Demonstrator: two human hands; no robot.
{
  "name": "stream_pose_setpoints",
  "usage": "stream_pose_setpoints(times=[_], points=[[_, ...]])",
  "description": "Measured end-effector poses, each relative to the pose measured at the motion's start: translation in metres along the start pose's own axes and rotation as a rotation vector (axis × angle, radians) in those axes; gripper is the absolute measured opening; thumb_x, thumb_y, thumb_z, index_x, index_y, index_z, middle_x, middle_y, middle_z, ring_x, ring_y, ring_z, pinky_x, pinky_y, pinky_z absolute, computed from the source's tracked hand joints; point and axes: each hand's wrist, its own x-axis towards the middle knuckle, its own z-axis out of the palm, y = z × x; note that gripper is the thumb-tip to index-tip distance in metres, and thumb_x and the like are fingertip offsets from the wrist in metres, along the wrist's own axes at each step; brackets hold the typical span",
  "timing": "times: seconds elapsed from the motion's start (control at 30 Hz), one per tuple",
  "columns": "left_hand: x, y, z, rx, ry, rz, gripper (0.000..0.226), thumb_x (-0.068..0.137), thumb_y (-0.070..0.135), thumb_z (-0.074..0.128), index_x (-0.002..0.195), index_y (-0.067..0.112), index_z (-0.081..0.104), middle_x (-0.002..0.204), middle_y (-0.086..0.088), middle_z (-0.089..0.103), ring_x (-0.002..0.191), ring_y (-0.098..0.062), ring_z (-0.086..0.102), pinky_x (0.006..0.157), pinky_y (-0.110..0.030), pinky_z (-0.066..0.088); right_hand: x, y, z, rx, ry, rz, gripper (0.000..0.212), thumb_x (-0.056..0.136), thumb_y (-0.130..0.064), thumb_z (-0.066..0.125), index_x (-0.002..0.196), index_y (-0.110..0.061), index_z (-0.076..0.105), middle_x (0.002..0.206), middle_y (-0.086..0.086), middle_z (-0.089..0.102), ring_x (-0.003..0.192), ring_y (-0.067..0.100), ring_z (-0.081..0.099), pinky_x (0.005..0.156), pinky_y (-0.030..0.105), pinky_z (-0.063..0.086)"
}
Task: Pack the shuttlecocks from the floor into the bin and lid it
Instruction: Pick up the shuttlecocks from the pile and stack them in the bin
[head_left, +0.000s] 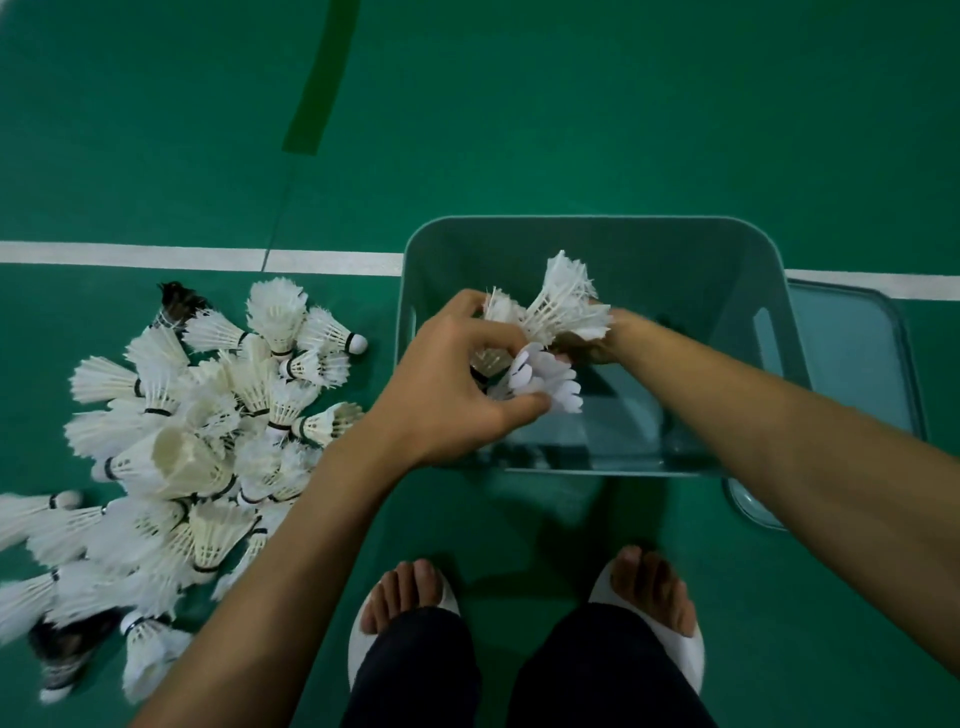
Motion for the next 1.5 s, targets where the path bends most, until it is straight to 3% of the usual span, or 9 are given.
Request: stream_pose_setpoints(times=[0.17, 0.3, 0.47, 0.63, 0.8, 0.93, 1.07, 1.23, 1.5], points=[[0.011, 0.001, 0.015, -0.003, -0.024, 0.0, 0.028, 0.069, 0.044, 0.083, 0.091, 0.026, 0.079, 0.098, 0.002, 0.048, 0.086, -0.015, 0.057, 0.075, -0.024, 0.044, -0.04, -0.013, -0.053, 0.151, 0.22, -0.049, 0.034, 0.107, -0.012, 0.042, 0.118, 0.015, 0.06, 0.097, 0.023, 0.068, 0.068, 0.026, 0.066, 0.049, 0.025, 0.058], [0.024, 0.001, 0.032, 0.074, -0.091, -0.028, 0.03, 0.066, 0.048, 0.082, 0.086, 0.026, 0.077, 0.103, -0.003, 0.053, 0.091, -0.021, 0.059, 0.081, -0.033, 0.051, -0.088, -0.012, -0.07, 0.015, 0.243, -0.276, 0.067, 0.091, -0.063, 0.059, 0.09, 0.002, 0.075, 0.078, 0.014, 0.074, 0.062, 0.017, 0.062, 0.06, 0.024, 0.05], [0.026, -0.003, 0.05, 0.133, -0.287, -0.09, 0.029, 0.067, 0.038, 0.089, 0.068, 0.018, 0.068, 0.085, 0.005, 0.055, 0.078, -0.014, 0.056, 0.073, -0.03, 0.045, -0.094, -0.008, -0.056, -0.387, 0.239, -0.352, 0.008, 0.083, -0.009, 0.08, 0.087, -0.003, 0.081, 0.079, 0.011, 0.074, 0.057, 0.005, 0.054, 0.052, 0.017, 0.041], [0.021, -0.019, 0.062, -0.043, -0.483, -0.167, 0.028, 0.066, 0.044, 0.083, 0.064, 0.02, 0.068, 0.065, 0.011, 0.058, 0.073, -0.008, 0.06, 0.076, -0.031, 0.051, -0.058, -0.008, -0.057, -0.402, 0.312, -0.101, 0.019, 0.093, -0.009, 0.071, 0.078, 0.002, 0.073, 0.067, 0.012, 0.066, 0.053, 0.016, 0.053, 0.048, 0.021, 0.041], [0.032, -0.031, 0.061, 0.007, -0.501, -0.146, 0.048, 0.06, 0.044, 0.079, 0.061, 0.005, 0.052, 0.06, -0.001, 0.036, 0.058, -0.017, 0.035, 0.059, -0.033, 0.03, -0.035, 0.007, -0.041, -0.514, 0.163, 0.08, 0.053, 0.091, -0.054, 0.069, 0.097, -0.001, 0.067, 0.086, 0.016, 0.076, 0.07, 0.026, 0.071, 0.068, 0.032, 0.06], [0.04, -0.041, 0.054, 0.154, -0.506, -0.234, 0.04, 0.067, 0.032, 0.088, 0.063, 0.011, 0.054, 0.063, -0.006, 0.044, 0.058, -0.021, 0.041, 0.058, -0.031, 0.034, -0.031, 0.015, -0.043, -0.754, 0.226, 0.122, 0.051, 0.088, -0.042, 0.078, 0.101, 0.002, 0.055, 0.083, 0.015, 0.068, 0.056, 0.024, 0.06, 0.048, 0.026, 0.053], [0.043, -0.041, 0.057, 0.158, -0.591, -0.324, 0.037, 0.071, 0.029, 0.088, 0.067, 0.012, 0.055, 0.067, -0.006, 0.057, 0.061, -0.024, 0.055, 0.057, -0.027, 0.041, -0.029, 0.02, -0.031, -0.773, 0.097, 0.336, 0.08, 0.084, -0.057, 0.075, 0.126, 0.007, 0.052, 0.094, 0.023, 0.075, 0.079, 0.034, 0.076, 0.067, 0.036, 0.062], [0.042, -0.038, 0.061, 0.225, -0.689, -0.346, 0.033, 0.075, 0.032, 0.086, 0.073, 0.013, 0.059, 0.076, -0.004, 0.062, 0.074, -0.024, 0.063, 0.06, -0.028, 0.043, -0.024, 0.026, -0.007, -0.872, 0.088, 0.373, 0.092, 0.095, -0.065, 0.054, 0.144, 0.01, 0.033, 0.081, 0.028, 0.075, 0.052, 0.031, 0.073, 0.043, 0.029, 0.057], [0.038, -0.033, 0.065, 0.318, -0.753, -0.369, 0.04, 0.08, 0.037, 0.08, 0.082, 0.008, 0.053, 0.084, -0.005, 0.06, 0.065, -0.017, 0.061, 0.063, -0.032, 0.05, -0.007, 0.027, 0.015, -0.344, 0.037, 0.383, 0.023, 0.099, -0.017, 0.063, 0.114, -0.002, 0.056, 0.082, 0.018, 0.068, 0.065, 0.029, 0.069, 0.041, 0.027, 0.057]])
